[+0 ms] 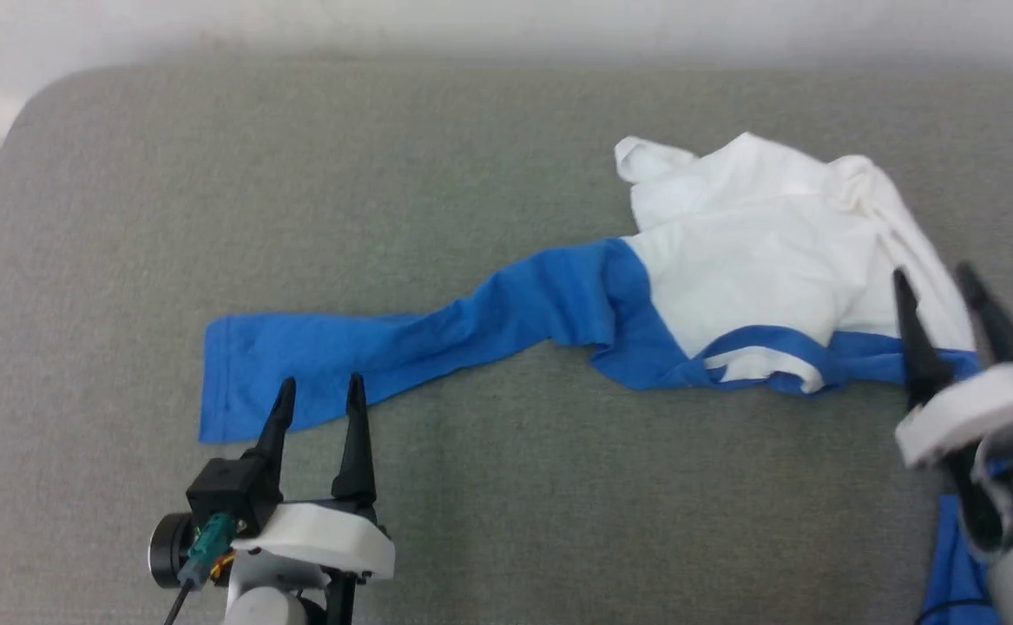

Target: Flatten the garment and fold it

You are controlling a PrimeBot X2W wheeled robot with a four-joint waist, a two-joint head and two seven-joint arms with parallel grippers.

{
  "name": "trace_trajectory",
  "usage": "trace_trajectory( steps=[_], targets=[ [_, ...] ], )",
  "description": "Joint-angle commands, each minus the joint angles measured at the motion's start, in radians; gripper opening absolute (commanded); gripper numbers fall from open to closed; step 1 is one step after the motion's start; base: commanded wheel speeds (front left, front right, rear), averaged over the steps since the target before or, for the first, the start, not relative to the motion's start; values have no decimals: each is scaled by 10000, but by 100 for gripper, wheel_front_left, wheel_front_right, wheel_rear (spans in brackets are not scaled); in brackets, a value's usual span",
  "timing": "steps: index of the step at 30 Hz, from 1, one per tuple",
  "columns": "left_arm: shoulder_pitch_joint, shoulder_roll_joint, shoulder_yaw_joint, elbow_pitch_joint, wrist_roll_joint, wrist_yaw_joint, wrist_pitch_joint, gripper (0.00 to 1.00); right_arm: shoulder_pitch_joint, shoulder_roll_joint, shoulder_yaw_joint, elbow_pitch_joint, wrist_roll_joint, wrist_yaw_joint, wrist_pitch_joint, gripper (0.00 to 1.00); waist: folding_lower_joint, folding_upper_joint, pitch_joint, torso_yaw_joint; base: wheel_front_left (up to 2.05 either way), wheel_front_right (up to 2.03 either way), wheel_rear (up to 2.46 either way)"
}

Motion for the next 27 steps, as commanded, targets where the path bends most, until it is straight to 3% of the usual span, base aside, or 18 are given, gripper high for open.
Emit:
trace_trajectory(
  steps=[1,8,14,21,27],
  targets=[
    [145,90,36,18,-34,-48,-6,100,614,247,-110,-424,-124,-19,-29,100,3,-1,-1025,-892,0,0,0],
    [147,208,-295,1,-60,-303,396,100,3500,1641,-876,-3430,-768,-19,949,100,3,-1,-1371,-1300,0,0,0],
    [-965,125,-1320,420,132,-1060,1338,100,4877,2426,-1291,-5613,-1228,-19,1977,100,3,-1,-1177,-1654,0,0,0],
    [-3172,104,-2846,1872,507,-2233,3013,100,5211,2673,-1221,-6784,-1409,-19,2562,100,3,-1,-650,-2030,0,0,0],
    [-4888,174,-4040,3824,467,-2501,4623,100,5081,2745,-914,-7118,-1344,-19,2640,100,3,-1,-53,-2384,0,0,0]
  ],
)
